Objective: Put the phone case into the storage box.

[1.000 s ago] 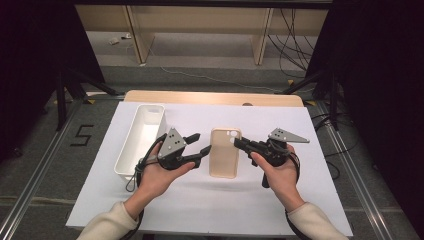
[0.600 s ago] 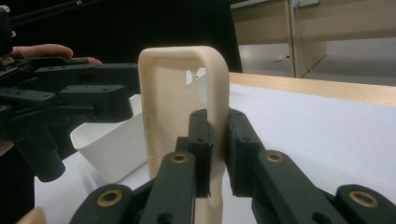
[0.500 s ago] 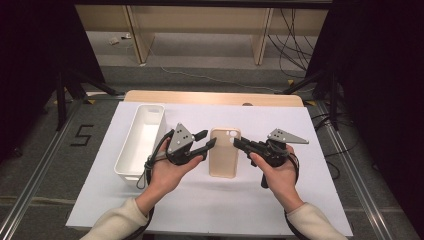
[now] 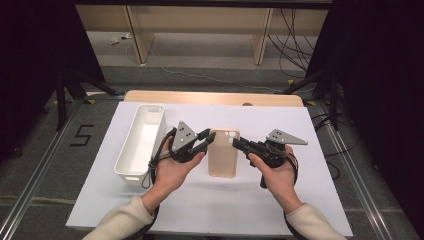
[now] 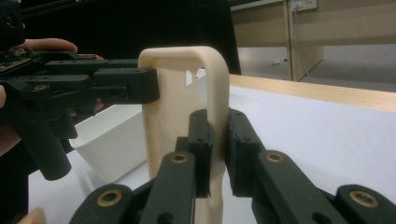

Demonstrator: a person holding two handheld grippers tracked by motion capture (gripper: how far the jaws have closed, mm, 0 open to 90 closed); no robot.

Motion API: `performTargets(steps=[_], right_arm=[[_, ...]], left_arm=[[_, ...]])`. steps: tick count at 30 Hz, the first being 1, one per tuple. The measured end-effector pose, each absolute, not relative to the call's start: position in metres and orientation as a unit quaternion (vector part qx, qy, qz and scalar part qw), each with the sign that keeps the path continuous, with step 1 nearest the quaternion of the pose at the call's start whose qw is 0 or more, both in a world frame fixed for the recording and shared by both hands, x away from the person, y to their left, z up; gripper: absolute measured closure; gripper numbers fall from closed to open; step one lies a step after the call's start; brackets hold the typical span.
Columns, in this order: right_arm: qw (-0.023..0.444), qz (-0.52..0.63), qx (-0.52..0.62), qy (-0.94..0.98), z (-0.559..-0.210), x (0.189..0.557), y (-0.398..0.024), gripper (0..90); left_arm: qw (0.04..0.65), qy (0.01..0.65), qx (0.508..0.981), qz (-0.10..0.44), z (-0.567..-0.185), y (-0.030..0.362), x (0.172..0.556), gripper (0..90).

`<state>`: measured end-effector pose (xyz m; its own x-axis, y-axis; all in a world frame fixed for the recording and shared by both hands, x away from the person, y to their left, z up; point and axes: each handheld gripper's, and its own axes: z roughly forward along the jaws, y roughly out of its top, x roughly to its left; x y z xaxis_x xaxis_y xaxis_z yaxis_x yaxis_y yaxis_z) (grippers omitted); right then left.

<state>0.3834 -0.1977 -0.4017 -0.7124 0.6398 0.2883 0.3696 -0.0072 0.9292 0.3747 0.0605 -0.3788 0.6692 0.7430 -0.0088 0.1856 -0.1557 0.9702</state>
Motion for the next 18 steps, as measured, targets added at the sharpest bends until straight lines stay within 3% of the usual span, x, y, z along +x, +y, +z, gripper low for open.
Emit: performTargets(steps=[8,9,10,18], right_arm=[[0.129,0.605,0.353,0.702,-0.401,0.382,-0.197,82.1],[0.125,0.606,0.353,0.702,-0.401,0.381,-0.196,82.1],[0.134,0.609,0.348,0.700,-0.402,0.382,-0.195,82.1],[0.143,0.600,0.346,0.708,-0.401,0.379,-0.192,82.0]], left_arm=[[0.563,0.336,0.713,0.249,-0.378,0.061,0.375,80.8],[0.489,0.152,0.777,0.365,-0.362,0.081,0.399,81.1],[0.562,0.340,0.712,0.249,-0.378,0.061,0.376,81.4],[0.556,0.348,0.713,0.248,-0.379,0.061,0.377,81.8]])
